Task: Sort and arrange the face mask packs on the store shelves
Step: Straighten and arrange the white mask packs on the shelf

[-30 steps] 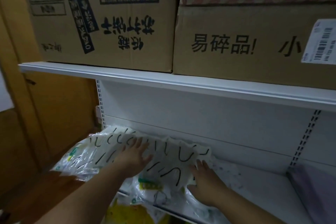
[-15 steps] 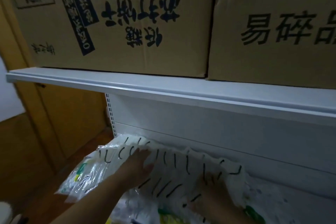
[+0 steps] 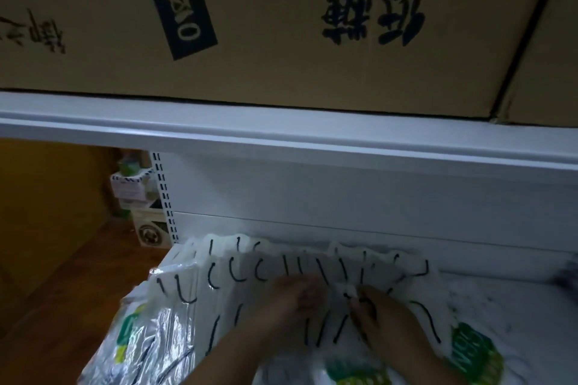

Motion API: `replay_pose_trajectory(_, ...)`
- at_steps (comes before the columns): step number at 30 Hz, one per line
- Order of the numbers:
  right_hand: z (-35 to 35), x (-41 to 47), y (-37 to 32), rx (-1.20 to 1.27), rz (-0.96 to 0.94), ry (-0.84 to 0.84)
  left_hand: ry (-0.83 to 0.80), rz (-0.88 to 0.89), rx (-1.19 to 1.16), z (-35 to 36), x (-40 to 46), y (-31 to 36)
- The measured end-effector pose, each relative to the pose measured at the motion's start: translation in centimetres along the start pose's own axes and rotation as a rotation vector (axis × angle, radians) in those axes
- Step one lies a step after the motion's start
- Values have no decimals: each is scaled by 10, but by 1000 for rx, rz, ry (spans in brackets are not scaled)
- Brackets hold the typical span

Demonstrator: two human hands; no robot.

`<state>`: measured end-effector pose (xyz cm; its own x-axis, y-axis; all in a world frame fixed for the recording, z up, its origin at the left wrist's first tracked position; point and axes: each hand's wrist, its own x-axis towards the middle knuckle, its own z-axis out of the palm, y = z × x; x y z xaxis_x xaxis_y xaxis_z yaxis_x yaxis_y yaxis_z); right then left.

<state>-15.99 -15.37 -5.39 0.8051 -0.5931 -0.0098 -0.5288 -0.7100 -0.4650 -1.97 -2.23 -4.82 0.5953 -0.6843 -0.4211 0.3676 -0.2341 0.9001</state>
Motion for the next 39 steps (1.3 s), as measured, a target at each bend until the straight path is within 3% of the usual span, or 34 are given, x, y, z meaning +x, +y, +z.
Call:
replay_pose_trajectory(5, 22, -42, -59, 90, -162, 16, -360, -220, -184, -18, -5, 3)
replay_pose_trajectory(8, 25, -57, -77, -70, -312, 204, -531, -197, -301, -29, -4, 2)
replay_pose_trajectory(9, 24, -55, -77, 8, -304, 167, -517, -163, -307, -33, -3, 1)
replay_pose_trajectory(11, 23, -49, -76, 172, -248, -88, -396, -69, -265, -41, -1, -5)
replay_pose_trajectory(15, 21, -35, -41, 237, -125, 145, -196, 14, -285, -54, -12, -2)
replay_pose_trajectory(18, 22, -18, 7, -107, 133, 27, -149, 35, -324, -63, -22, -1)
replay_pose_trajectory(21, 28, -5, 26, -299, 238, -135, -126, 71, -347, -61, -25, 0)
replay_pose_trajectory(25, 36, 1, 29, -306, 181, -114, -103, 95, -409, -50, -27, -2)
replay_pose_trajectory(31, 10, -5, 11, -50, 193, 47, -112, 38, -449, -40, -15, -7)
replay_pose_trajectory(34, 2, -10, -17, 81, 23, 101, -135, 11, -466, -34, -15, -11)
replay_pose_trajectory(37, 12, -13, -58, -51, -287, -25, -171, 5, -475, -22, -23, -8)
replay_pose_trajectory(39, 25, -12, -72, -180, -348, -178, -138, 30, -499, -19, -24, -8)
